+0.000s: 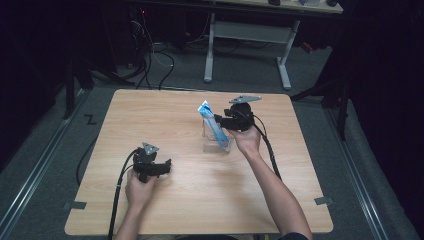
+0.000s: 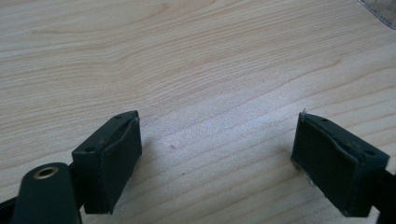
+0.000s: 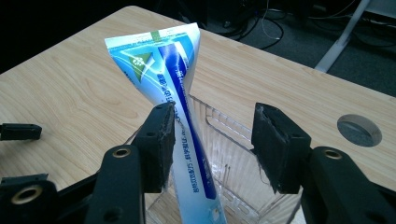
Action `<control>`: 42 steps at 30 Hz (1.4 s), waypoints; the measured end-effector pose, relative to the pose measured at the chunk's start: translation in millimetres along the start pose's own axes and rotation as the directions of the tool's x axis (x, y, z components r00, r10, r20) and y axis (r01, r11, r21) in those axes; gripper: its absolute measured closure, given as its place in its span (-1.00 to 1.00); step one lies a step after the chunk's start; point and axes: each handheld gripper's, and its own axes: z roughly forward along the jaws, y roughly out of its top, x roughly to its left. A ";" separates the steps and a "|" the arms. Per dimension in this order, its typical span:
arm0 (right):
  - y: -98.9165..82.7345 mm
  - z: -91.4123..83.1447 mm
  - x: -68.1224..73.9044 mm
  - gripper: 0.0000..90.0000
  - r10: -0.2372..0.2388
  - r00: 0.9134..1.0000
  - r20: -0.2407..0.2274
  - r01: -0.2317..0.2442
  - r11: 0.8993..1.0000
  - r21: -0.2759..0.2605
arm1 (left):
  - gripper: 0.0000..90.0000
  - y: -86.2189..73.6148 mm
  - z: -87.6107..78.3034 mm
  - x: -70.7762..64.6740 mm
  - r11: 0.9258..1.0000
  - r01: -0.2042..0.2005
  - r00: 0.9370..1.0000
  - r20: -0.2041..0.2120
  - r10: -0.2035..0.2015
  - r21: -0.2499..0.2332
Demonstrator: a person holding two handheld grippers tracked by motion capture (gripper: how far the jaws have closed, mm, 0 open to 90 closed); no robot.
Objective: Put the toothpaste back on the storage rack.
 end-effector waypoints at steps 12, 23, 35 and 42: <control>1.1 -12.9 1.5 0.11 -0.036 0.999 0.023 0.037 0.999 -0.014 | -0.64 0.0 0.0 0.0 1.000 0.000 1.000 0.000 0.000 0.000; 2.1 -23.4 2.9 0.11 -0.045 0.999 0.019 0.045 0.999 -0.026 | -0.64 0.0 0.0 0.0 1.000 0.000 1.000 0.000 0.000 0.000; -3.8 -33.8 -1.2 0.23 -0.023 1.000 -0.008 0.023 0.998 -0.053 | -0.64 0.0 0.0 0.0 1.000 0.000 1.000 0.000 0.000 0.000; -6.9 -44.2 -5.5 0.23 -0.003 1.000 -0.011 0.003 0.998 -0.068 | -0.64 0.0 0.0 0.0 1.000 0.000 1.000 0.000 0.000 0.000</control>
